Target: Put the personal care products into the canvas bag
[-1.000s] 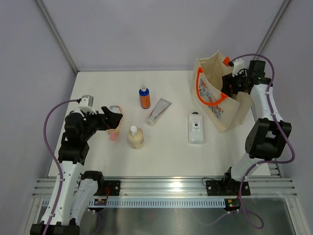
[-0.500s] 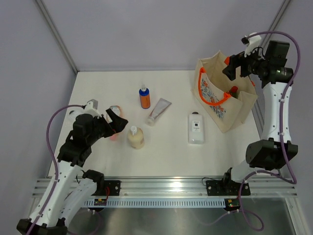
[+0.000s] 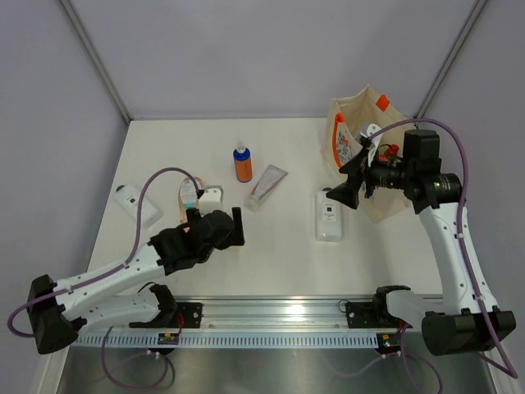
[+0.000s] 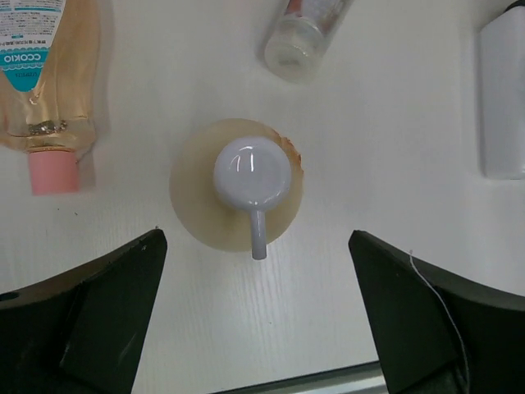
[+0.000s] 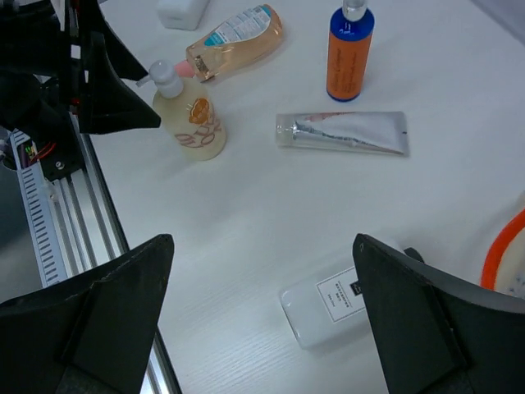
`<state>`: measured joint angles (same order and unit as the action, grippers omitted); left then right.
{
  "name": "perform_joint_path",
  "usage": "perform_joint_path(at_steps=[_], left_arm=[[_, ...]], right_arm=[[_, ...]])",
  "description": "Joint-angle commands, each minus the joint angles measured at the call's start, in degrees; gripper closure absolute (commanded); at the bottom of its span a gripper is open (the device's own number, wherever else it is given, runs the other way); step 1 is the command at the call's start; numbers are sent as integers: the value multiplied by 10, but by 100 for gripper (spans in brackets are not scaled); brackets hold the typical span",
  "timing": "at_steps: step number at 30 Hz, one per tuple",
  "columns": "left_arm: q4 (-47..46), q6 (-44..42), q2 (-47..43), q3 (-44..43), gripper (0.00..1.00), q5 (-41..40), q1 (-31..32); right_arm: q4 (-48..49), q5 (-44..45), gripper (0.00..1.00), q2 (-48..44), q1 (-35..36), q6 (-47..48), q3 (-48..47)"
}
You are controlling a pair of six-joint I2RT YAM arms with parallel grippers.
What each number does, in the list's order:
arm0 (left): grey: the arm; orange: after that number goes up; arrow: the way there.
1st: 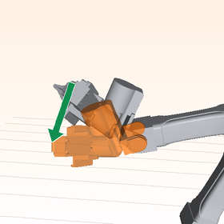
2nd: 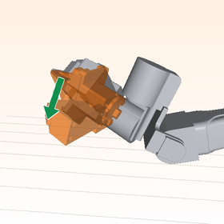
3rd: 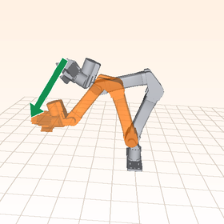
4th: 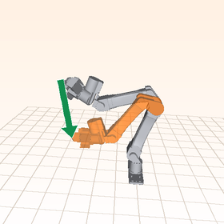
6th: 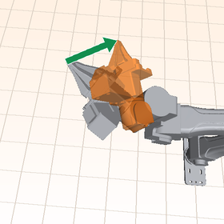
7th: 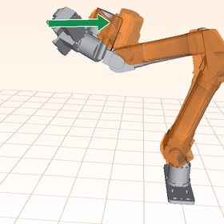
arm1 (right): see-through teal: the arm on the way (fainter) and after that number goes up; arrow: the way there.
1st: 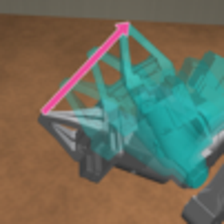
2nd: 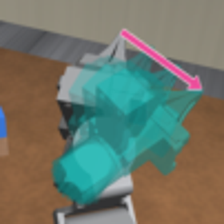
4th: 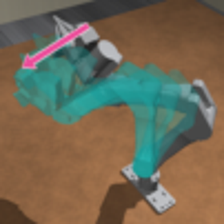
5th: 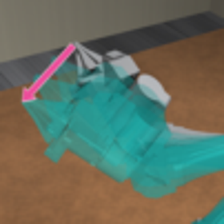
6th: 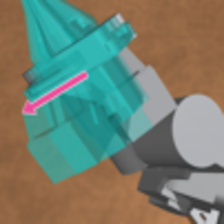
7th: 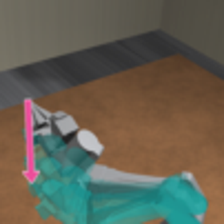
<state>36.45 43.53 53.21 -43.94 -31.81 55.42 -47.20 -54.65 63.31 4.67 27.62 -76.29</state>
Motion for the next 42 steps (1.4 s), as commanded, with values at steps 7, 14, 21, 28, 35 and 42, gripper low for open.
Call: perform_joint_path(at_steps=[7, 14, 21, 28, 35, 42], left_arm=[[-185, -9, 89, 79, 1, -155, 20], [-300, -46, 167, 83, 3, -147, 15], [-312, -27, 184, 81, 50, -135, -13], [-360, -117, 115, 74, 96, -55, -22], [-356, -79, 50, 32, 100, 215, -83], [-445, 107, 82, 22, 100, 406, -154]], right_arm=[[128, -43, 1, 6, 3, -46, 106], [163, -49, 0, 13, 3, -48, 142], [152, -64, 1, 7, 2, -28, 155], [84, -87, 1, -5, 19, 81, 151], [85, 14, 0, -13, 87, 83, 155], [276, 329, 0, -12, 290, -102, 193]])
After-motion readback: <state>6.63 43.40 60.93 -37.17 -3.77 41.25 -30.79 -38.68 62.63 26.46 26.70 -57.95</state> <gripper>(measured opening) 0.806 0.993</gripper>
